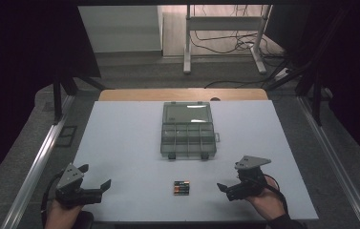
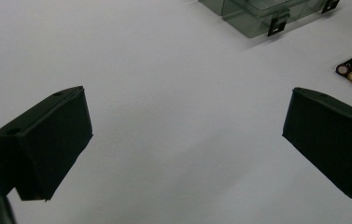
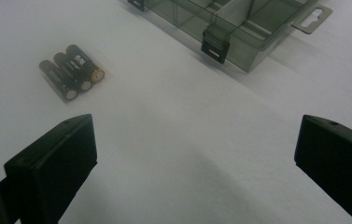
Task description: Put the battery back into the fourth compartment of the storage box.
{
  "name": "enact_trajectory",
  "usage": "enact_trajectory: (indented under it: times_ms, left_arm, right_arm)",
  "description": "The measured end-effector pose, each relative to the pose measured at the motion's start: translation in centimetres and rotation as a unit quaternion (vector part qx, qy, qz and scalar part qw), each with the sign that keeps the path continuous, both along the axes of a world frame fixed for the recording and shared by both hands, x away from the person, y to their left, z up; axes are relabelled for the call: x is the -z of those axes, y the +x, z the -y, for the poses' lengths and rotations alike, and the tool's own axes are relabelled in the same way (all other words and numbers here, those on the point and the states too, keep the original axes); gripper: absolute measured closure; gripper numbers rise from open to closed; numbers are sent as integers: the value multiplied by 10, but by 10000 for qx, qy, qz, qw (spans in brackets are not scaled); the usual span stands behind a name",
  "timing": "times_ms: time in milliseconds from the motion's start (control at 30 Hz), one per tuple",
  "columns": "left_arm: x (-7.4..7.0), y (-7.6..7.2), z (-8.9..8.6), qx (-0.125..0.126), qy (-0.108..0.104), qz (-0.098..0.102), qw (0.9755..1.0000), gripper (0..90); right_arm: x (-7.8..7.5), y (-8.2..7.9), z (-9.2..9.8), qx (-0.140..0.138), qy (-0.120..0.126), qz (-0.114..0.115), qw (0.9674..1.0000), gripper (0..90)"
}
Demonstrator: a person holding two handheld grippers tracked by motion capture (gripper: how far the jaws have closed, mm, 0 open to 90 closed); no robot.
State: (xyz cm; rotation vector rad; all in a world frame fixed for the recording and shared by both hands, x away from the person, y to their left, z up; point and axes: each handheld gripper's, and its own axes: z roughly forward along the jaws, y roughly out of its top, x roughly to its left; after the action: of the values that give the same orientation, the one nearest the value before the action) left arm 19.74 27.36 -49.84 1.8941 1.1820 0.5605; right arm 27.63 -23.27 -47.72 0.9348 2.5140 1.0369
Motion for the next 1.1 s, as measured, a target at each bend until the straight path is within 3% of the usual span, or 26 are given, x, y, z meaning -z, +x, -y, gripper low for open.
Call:
enact_trajectory:
  times_ms: [633, 1100]
  left_arm:
    - [0, 0, -2, 16, -84, -5, 10000, 18]
    - [0, 0, -2, 24, -70, 0, 10000, 18]
  right_arm:
    - [5, 14, -30, -298, -178, -209, 9992, 0]
    - [8, 22, -51, -406, -479, -391, 9973, 0]
